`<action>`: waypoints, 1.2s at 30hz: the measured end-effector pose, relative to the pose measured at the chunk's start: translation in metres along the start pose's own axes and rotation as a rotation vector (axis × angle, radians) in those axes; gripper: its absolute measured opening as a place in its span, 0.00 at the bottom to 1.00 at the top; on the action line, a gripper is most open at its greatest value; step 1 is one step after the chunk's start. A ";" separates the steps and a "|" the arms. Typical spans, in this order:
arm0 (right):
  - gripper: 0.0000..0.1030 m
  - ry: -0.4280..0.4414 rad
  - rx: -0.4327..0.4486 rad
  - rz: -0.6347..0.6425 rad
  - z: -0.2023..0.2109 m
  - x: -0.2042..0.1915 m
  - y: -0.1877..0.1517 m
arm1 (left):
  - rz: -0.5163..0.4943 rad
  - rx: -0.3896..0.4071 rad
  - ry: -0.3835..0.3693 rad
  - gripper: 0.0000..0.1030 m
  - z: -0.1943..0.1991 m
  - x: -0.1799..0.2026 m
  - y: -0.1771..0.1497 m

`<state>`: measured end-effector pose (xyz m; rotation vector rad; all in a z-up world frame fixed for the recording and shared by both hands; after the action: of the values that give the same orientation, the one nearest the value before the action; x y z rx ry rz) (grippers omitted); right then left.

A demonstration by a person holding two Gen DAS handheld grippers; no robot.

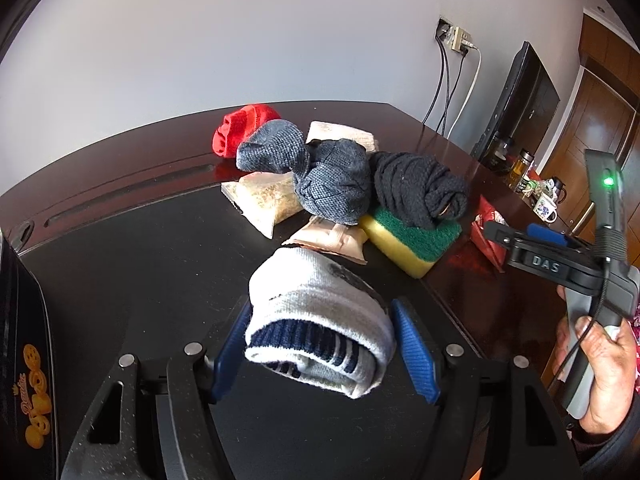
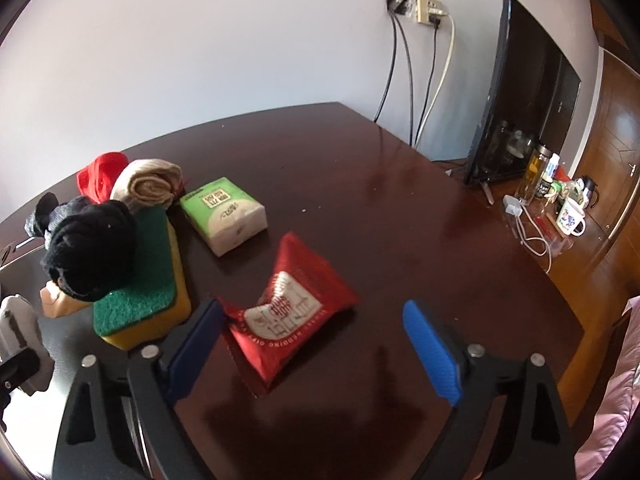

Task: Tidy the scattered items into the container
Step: 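Lift the sock with the left gripper while the right gripper grasps the red snack bag, then carry the sock and red bag over the steel basin with both grippers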

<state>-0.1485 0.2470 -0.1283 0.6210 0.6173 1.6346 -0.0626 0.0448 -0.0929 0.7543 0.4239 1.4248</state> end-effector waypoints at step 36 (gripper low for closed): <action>0.39 0.070 0.173 0.068 0.086 -0.022 0.031 | 0.057 0.192 0.053 0.68 0.104 -0.048 0.008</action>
<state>-0.1077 0.2256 -0.0467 0.7200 0.8029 1.6831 -0.0041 -0.0245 -0.0230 0.8903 0.5901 1.4741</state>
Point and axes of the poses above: each gripper's, at about its wrist camera, not at the fingertips, and z roughly against the way its jaws point, x to its right, y to its top, the point moved 1 cm from there along -z, roughly the way its jaws point, and after that the axes turned 1 degree about -y, right-handed, at the moved point
